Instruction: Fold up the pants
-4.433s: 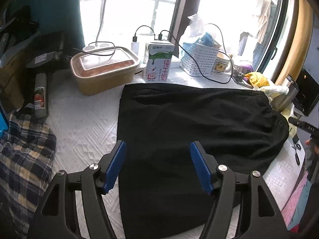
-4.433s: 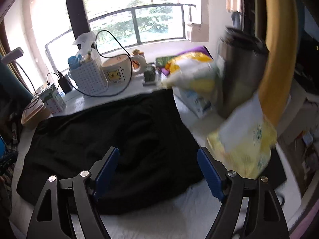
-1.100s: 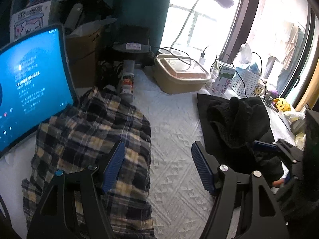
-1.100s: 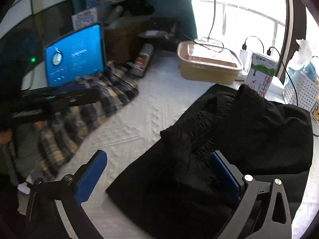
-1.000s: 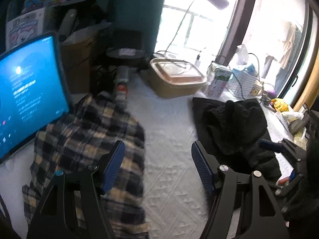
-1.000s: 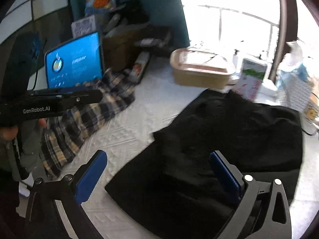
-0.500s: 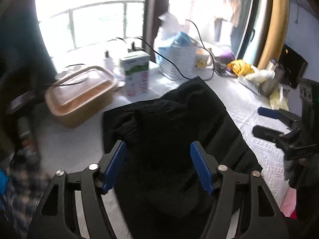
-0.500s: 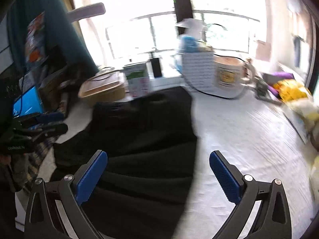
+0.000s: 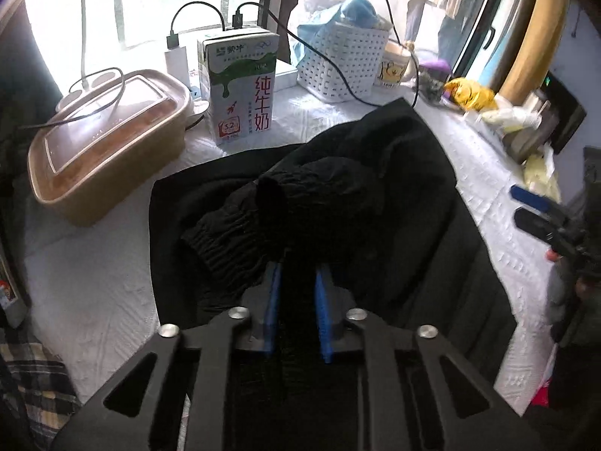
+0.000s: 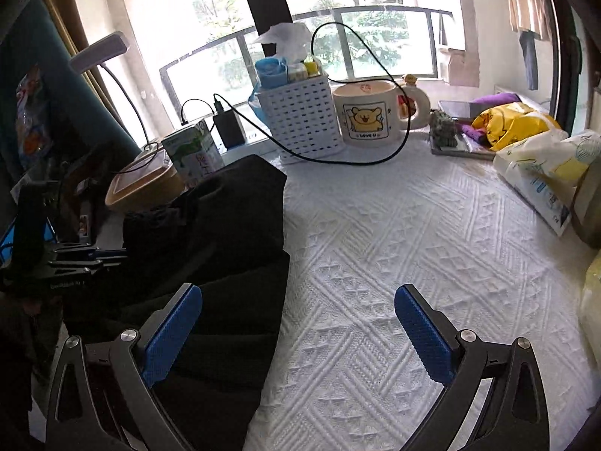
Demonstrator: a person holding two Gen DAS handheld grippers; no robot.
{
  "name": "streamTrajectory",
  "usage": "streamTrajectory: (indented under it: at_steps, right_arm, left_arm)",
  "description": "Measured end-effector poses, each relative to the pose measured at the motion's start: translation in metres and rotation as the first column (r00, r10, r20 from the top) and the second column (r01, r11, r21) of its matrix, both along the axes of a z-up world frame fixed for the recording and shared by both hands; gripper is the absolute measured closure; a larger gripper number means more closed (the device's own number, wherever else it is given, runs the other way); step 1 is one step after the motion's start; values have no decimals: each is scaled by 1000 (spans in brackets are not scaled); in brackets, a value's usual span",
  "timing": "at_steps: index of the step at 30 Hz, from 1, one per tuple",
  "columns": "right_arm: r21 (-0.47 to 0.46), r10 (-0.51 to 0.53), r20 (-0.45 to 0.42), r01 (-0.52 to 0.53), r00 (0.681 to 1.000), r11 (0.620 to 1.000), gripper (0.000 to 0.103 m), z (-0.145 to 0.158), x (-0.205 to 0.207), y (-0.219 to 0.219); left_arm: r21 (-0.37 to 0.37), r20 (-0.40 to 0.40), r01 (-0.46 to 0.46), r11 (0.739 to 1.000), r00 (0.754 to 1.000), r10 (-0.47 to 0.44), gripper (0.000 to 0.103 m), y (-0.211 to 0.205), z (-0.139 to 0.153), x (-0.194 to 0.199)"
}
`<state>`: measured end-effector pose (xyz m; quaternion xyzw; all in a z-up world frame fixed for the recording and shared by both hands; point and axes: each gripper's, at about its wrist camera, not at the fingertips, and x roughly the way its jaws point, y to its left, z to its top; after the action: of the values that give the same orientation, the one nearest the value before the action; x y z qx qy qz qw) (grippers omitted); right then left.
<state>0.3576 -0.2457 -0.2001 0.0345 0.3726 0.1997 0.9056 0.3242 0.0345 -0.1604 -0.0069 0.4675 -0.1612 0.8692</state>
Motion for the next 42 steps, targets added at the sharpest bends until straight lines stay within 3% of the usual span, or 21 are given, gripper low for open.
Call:
streamTrajectory:
  at_steps: [10, 14, 20, 22, 25, 31, 33, 38, 42]
  right_arm:
    - [-4, 20, -8, -20, 1000, 1000, 0, -3, 3, 10]
    - [-15, 27, 1, -27, 1000, 1000, 0, 1, 7, 15]
    - [-23, 38, 12, -37, 999, 999, 0, 4, 11, 21]
    - [-28, 48, 4, -48, 999, 998, 0, 1, 14, 26]
    - [-40, 67, -15, -67, 998, 997, 0, -7, 19, 35]
    - [-77, 100, -11, -101, 995, 992, 0, -11, 27, 50]
    - [-82, 124, 15, -122, 992, 989, 11, -4, 33, 55]
    - [-96, 204, 48, -199, 978, 975, 58, 9, 58, 75]
    - [-93, 301, 47, -296, 953, 951, 69, 11, 75, 98]
  left_arm:
    - [-46, 133, -76, 996, 988, 81, 101, 24, 42, -11]
    - [-45, 150, -95, 994, 984, 101, 101, 32, 46, -6]
    - [-13, 130, -185, 983, 974, 185, 101, 57, 27, -6]
    - [20, 83, -234, 972, 969, 232, 101, 72, 4, -2]
    - [8, 28, -259, 966, 966, 258, 101, 84, -16, -7]
    - [-1, 39, -216, 976, 976, 216, 98, 81, 3, -16]
    - [18, 88, -219, 975, 972, 217, 98, 78, 17, -16]
    - [-21, 207, -180, 983, 962, 180, 98, 68, 51, -7]
    - [-19, 180, -76, 997, 981, 78, 97, 49, 38, 17]
